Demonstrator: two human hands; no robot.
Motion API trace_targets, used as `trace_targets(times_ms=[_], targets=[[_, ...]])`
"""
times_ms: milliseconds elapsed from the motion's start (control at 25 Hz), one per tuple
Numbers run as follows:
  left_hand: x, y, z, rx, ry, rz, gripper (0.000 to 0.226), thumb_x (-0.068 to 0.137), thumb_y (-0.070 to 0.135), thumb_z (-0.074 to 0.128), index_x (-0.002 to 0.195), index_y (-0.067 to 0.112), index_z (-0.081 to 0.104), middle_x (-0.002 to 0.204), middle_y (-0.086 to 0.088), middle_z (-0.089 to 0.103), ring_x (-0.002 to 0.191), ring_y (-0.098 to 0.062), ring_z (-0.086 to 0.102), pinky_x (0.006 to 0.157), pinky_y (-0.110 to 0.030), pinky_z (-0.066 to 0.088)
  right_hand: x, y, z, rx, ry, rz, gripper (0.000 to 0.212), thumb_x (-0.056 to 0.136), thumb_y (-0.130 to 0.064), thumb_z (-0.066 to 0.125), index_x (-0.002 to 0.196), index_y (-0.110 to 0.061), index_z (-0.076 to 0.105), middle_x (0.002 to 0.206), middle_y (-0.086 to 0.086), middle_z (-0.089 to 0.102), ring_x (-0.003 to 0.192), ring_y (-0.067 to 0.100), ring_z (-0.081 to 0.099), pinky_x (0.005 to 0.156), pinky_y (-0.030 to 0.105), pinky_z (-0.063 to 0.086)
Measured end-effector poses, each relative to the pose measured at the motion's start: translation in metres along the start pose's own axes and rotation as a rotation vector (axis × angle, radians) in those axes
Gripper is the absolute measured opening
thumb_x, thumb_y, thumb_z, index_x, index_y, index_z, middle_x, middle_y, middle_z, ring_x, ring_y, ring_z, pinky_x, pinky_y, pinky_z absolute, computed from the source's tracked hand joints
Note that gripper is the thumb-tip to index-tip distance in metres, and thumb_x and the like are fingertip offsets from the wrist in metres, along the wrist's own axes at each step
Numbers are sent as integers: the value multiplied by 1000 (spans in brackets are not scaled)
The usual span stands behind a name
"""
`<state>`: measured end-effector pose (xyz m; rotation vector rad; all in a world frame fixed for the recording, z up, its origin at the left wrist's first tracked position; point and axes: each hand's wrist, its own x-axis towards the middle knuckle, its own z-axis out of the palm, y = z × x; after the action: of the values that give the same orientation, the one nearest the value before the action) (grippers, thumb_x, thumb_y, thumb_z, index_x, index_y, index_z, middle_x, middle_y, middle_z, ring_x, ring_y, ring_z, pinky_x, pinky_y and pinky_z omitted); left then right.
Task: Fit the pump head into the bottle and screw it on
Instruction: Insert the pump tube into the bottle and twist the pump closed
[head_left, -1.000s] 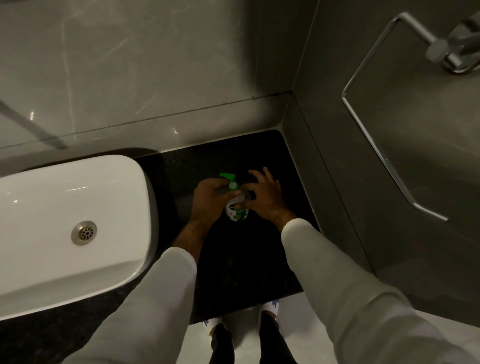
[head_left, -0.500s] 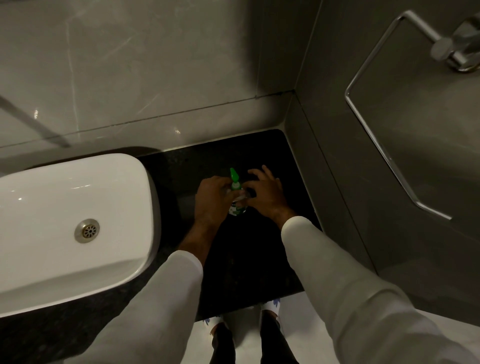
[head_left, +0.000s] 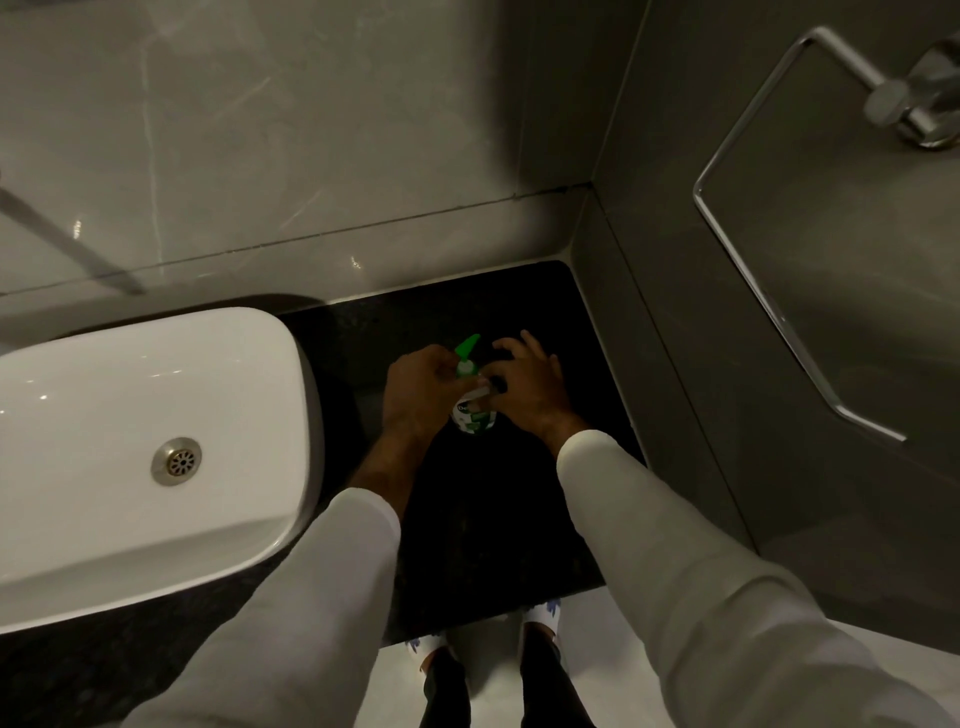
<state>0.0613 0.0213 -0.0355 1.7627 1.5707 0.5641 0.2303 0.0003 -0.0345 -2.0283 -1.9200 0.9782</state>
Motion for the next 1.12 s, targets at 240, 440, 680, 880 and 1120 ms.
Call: trace_targets(times_ms=[240,440,680,880,1120], targets=[[6,5,-15,-30,-238,146,20,88,19,75,104,9,73,102,-4,69,91,-19,68,85,-35,58,-1,2,-1,-19,-20,35,43,75,-55,72,112,-33,71,157,-4,36,154,29,6,120,62,4],[3,1,-4,-60,-49,-37,20,77,35,84,81,19,73,74,8,70,67,-3,66,61,-18,49,1,-3,3,2,-9,45,37,77,-51,73,107,-30,73,158,-3,35,154,28,6,120,62,4],[3,-4,-5,245,-56,169,28,87,45,70,90,17,72,85,6,57,81,-15,55,65,-31,43,2,-3,4,-25,-10,27,35,79,-49,72,109,-32,72,157,-4,34,154,27,6,120,62,4],[0,-10,-8,185,-89,262,27,88,38,72,97,13,74,92,4,62,90,-11,53,77,-30,47,0,-1,2,-46,-38,14,38,77,-54,70,112,-37,70,156,-5,35,154,28,4,117,66,-1],[18,7,-46,85,-269,146,49,71,41,87,113,23,73,107,12,66,94,-3,64,78,-8,46,-3,-6,1,-49,-42,58,41,73,-59,72,108,-38,70,158,-4,33,154,29,2,117,68,-2]])
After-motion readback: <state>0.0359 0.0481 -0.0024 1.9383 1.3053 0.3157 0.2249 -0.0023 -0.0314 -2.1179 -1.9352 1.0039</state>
